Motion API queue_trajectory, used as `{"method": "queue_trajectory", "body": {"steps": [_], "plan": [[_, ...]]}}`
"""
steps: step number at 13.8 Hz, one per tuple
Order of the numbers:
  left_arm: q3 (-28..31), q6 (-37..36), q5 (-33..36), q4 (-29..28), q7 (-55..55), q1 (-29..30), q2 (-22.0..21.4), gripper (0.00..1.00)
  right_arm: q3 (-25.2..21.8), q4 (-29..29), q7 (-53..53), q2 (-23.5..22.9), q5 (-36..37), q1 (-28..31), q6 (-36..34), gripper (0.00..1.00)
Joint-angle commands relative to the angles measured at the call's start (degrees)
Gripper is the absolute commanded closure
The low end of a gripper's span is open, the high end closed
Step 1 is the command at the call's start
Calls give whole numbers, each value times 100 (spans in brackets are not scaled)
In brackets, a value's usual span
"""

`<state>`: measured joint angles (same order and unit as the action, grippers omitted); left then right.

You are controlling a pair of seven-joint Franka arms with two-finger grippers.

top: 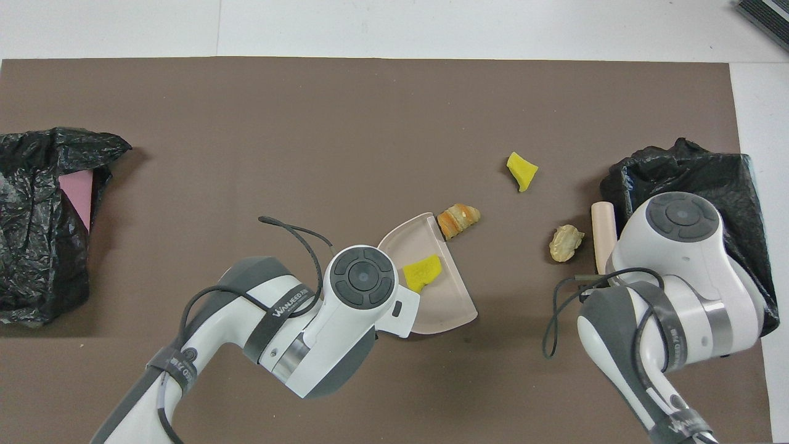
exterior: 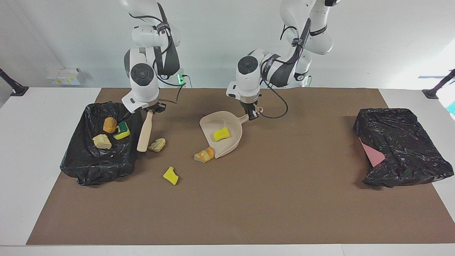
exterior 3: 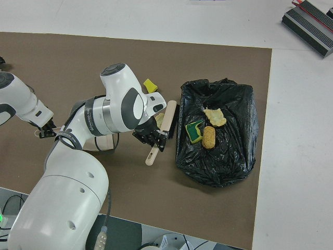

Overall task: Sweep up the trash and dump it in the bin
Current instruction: 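Sweep the remaining tan bits into the dustpan with the right gripper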

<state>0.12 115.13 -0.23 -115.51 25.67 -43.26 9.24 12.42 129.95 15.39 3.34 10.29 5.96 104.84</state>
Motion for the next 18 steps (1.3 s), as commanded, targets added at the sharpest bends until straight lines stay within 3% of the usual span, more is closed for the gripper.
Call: {"method": "queue_trajectory", "body": {"steps": [1,4,6,11,13,16,18], "plan": [[103,19,-30,99,-115,-86,122,100,94,461,-185,98,87,107,544,100],[103,19,-30,99,-115,-86,122,100,120,409,-369,-122,26,19,810,100],[103,1,-30,99,-115,-77,122,100,120,339,-746,-175,-245,-366,775,100],[112,-96,-30,99,-500,-42,122,100,120,330,-739,-114,-1860,-1833,766,100],[112,-96,-30,99,-572,-42,122,100,129,199,-704,-105,-2065,-2133,670,100],[112,-96,-30,99,-572,-42,122,100,112,-407,-633,-184,-2057,-2135,29,100],[112,-104,-30,99,-572,-42,122,100,94,-636,-642,-263,-1935,-1898,28,100]]}}
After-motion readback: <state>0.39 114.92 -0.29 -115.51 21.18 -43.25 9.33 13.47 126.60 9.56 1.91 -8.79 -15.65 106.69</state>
